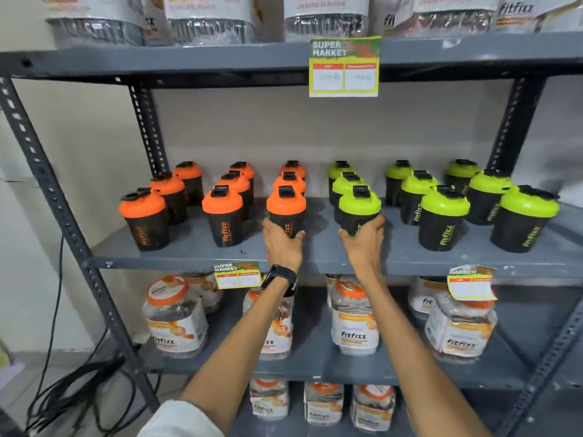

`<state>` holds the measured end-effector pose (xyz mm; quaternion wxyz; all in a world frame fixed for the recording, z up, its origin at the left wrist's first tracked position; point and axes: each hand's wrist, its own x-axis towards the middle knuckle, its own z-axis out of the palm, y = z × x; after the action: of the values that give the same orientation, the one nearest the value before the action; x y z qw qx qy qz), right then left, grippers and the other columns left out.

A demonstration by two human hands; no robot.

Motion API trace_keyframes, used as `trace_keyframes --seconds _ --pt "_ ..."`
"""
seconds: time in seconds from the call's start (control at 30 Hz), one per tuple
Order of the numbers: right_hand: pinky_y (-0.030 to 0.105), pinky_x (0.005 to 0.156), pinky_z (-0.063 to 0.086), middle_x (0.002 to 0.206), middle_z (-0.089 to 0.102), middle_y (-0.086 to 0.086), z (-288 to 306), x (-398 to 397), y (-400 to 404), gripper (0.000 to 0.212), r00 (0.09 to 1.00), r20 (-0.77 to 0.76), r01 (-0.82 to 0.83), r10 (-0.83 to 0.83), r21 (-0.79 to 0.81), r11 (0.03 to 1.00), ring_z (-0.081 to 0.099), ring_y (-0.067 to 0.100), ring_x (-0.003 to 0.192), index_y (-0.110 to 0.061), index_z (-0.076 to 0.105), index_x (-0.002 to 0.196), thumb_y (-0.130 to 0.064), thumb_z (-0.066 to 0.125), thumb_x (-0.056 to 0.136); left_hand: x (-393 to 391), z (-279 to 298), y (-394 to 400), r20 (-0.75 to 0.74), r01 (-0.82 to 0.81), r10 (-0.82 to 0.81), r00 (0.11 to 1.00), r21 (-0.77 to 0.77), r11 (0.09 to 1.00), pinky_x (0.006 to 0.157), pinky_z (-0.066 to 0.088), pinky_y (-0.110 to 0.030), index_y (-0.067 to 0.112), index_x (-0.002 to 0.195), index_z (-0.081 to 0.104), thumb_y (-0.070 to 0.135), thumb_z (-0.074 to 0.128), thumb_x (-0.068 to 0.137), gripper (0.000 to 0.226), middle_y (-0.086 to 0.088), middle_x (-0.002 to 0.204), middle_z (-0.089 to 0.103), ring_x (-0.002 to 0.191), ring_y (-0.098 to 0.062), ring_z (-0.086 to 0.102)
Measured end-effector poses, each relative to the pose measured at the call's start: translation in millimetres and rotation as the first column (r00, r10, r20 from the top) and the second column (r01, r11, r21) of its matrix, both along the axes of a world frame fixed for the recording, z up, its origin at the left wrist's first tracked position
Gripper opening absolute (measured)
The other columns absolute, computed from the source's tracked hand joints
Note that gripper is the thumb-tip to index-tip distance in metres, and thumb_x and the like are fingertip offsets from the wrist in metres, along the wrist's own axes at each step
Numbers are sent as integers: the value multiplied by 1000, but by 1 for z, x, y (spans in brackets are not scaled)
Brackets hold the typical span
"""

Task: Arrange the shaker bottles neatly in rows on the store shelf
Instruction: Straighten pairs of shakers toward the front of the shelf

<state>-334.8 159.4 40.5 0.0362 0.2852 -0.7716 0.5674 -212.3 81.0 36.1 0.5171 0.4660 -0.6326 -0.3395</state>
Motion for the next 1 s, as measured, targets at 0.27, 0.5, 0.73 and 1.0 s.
trace_keyframes --seconds 0.27,0.5,0.73,1.0 --pt "39 91 47 129 53 27 6 -2 12 69 997 -1 -75 75 70 995 53 40 122 8 37 127 -18 79 79 4 -1 7 38 57 -56 998 -36 998 103 46 -46 1 136 38 10 78 79 70 -21 132 54 124 -38 52" --pt "39 91 48 128 53 26 12 -3 19 73 992 42 -119 116 98 988 53 40 121 9 37 125 -18 81 73 4 -1 14 46 74 -72 996 -34 997 103 46 -45 4 136 37 9 77 80 69 -19 131 53 124 -36 53" --pt "39 94 48 132 51 24 11 -6 21 82 986 88 -146 139 84 986 52 40 124 7 34 131 -20 83 72 5 -1 15 41 90 -90 995 -1 996 107 43 -45 2 144 29 13 79 79 83 -20 139 51 131 -36 49" --pt "17 99 36 144 40 14 -11 50 58 78 984 -176 -60 15 -253 966 46 28 131 -8 30 148 -23 73 85 41 -15 42 -85 40 -51 995 -130 991 118 33 -44 12 153 25 25 76 83 87 -12 153 41 143 -24 38"
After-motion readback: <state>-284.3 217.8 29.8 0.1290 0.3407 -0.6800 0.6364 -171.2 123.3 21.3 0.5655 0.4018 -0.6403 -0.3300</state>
